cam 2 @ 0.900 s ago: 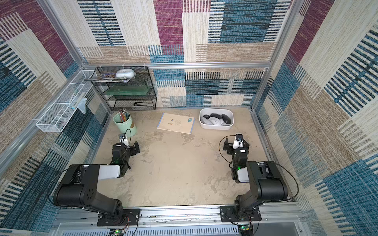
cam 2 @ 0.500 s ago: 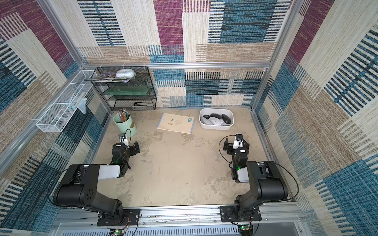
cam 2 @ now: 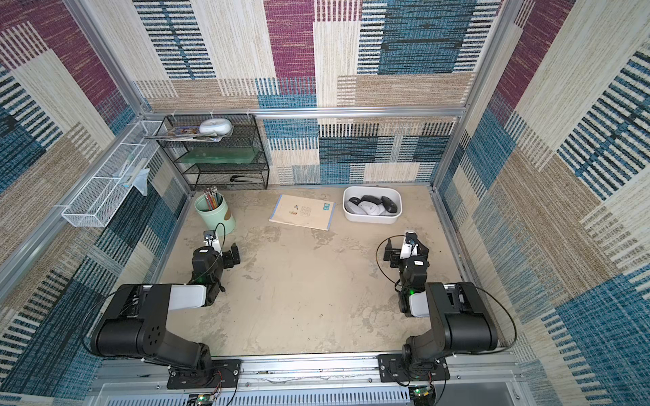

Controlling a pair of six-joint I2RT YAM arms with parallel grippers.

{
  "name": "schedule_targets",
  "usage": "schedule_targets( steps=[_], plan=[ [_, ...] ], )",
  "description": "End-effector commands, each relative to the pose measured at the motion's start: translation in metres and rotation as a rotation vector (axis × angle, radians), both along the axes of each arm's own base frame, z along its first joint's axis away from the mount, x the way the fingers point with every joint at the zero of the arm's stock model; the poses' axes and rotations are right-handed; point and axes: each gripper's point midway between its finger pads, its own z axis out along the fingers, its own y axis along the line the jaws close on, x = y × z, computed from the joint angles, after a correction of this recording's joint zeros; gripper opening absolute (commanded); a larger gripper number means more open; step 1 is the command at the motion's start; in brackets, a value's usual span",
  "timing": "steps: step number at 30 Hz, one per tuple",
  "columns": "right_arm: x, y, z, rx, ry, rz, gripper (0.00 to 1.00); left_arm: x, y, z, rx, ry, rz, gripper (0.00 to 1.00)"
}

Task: Take out the mouse from the storage box
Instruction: Move the storage box to the center of the board.

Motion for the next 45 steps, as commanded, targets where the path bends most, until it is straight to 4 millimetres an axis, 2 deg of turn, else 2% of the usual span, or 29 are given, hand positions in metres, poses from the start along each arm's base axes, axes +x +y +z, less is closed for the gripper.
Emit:
schedule_targets(
  steps=[1, 4, 7, 9, 10, 11, 12, 13, 14, 17, 19, 23, 27, 32, 36, 40, 45],
  plan=[
    [-0.001, 0.014, 0.026, -0.043, -0.025, 0.074, 0.99, -0.007, -0.024, 0.035, 0.093, -0.062, -0.068, 1.0],
    [-0.012, 0.005, 0.047, 0.044, -0.037, 0.009, 0.99, -0.018, -0.06, 0.072, 0.123, -0.125, -0.168, 1.0],
    [-0.019, 0.005, 0.069, 0.203, -0.017, -0.007, 0.99, -0.035, -0.096, 0.1, 0.022, -0.232, -0.265, 1.0],
    [-0.023, 0.012, 0.081, 0.297, -0.007, 0.021, 0.99, -0.04, -0.104, 0.11, -0.129, -0.268, -0.275, 1.0],
    [-0.026, 0.009, 0.084, 0.381, -0.004, -0.005, 0.99, -0.042, -0.102, 0.114, -0.221, -0.281, -0.241, 1.0],
    [-0.029, 0.003, 0.08, 0.451, 0.016, -0.056, 0.99, -0.041, -0.096, 0.116, -0.31, -0.285, -0.183, 1.0],
    [-0.034, -0.008, 0.074, 0.536, 0.026, -0.143, 0.99, -0.042, -0.085, 0.107, -0.413, -0.238, -0.082, 1.0],
    [-0.036, -0.012, 0.075, 0.555, 0.024, -0.166, 0.99, -0.046, -0.075, 0.095, -0.514, -0.168, 0.03, 1.0],
    [-0.036, -0.009, 0.078, 0.533, 0.022, -0.135, 0.99, -0.05, -0.073, 0.085, -0.551, -0.096, 0.077, 1.0],
    [-0.032, -0.001, 0.086, 0.497, 0.045, -0.087, 0.99, -0.057, -0.088, 0.075, -0.561, 0.018, 0.02, 1.0],
    [-0.026, -0.005, 0.078, 0.494, 0.125, -0.133, 0.99, -0.064, -0.089, 0.068, -0.559, 0.069, 0.011, 1.0],
    [-0.005, -0.011, 0.062, 0.478, 0.276, -0.216, 0.99, -0.081, -0.093, 0.065, -0.552, 0.096, -0.047, 1.0],
    [0.03, -0.013, 0.041, 0.477, 0.394, -0.256, 0.99, -0.091, -0.102, 0.072, -0.557, 0.065, -0.138, 1.0],
    [0.086, -0.019, 0.016, 0.464, 0.519, -0.302, 0.98, -0.088, -0.108, 0.061, -0.498, 0.101, -0.184, 1.0],
    [0.124, -0.022, -0.016, 0.483, 0.633, -0.31, 0.87, -0.085, -0.119, 0.06, -0.489, 0.136, -0.235, 1.0],
    [0.144, -0.023, -0.031, 0.503, 0.676, -0.311, 0.79, -0.081, -0.121, 0.061, -0.494, 0.132, -0.244, 1.0],
    [0.157, -0.023, -0.043, 0.506, 0.701, -0.301, 0.7, -0.079, -0.122, 0.057, -0.491, 0.14, -0.24, 1.0]
  ],
)
